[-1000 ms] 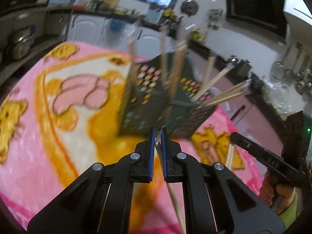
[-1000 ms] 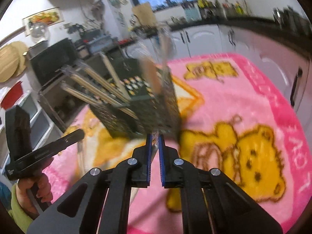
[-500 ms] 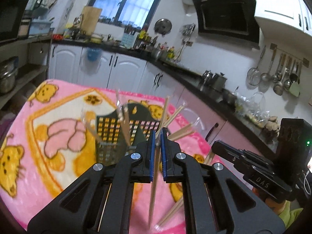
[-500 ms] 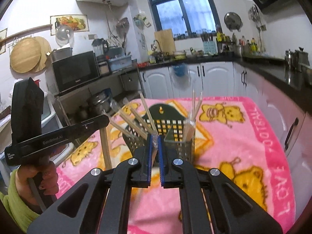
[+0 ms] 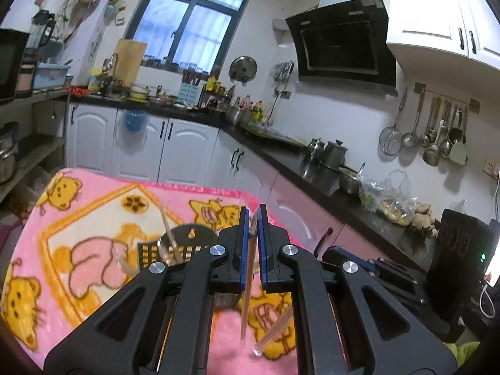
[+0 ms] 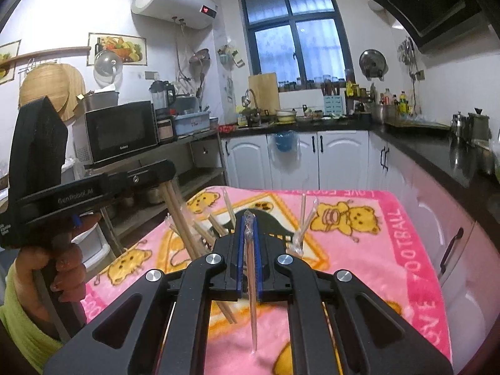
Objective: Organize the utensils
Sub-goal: 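Lift both held chopsticks above the green caddy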
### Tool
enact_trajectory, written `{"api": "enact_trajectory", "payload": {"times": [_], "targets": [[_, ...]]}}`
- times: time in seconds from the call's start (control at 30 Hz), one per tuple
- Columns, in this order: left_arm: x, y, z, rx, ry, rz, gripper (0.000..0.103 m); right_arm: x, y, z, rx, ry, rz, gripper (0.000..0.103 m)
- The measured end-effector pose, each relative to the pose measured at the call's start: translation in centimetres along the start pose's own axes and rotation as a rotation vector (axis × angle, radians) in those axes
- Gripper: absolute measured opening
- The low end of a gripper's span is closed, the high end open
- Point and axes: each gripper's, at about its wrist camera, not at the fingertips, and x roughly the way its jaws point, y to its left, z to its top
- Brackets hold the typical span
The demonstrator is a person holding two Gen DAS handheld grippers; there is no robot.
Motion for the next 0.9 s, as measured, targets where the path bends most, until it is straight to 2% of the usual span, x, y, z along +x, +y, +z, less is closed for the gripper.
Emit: {"api": "enact_trajectory", "payload": {"times": [0.27,0.5,0.7,0.9], "targets": [[0.3,-1.1,2.2,0.042,-0.047,0.014,0.003,0.2,0.9,2.1,-0.041,-0.046,0.005,0.006],[0.3,-1.3,4.9,0.069,-0.105,0.047,0.003,0.5,1.5,5.0,-0.079,-0.123,0.007,0.006],[1.2,-0.7,7.2,0.072,-0.131,0.078,0.003,1.3,1.1,7.6,-0.084,-0.176,0.002,0.006],[3.0,-0.1,7.9,0.084,-0.140,0.125,0.003,3.3,-0.2,9.3,-0.065,-0.201,-0.012,0.006]]}}
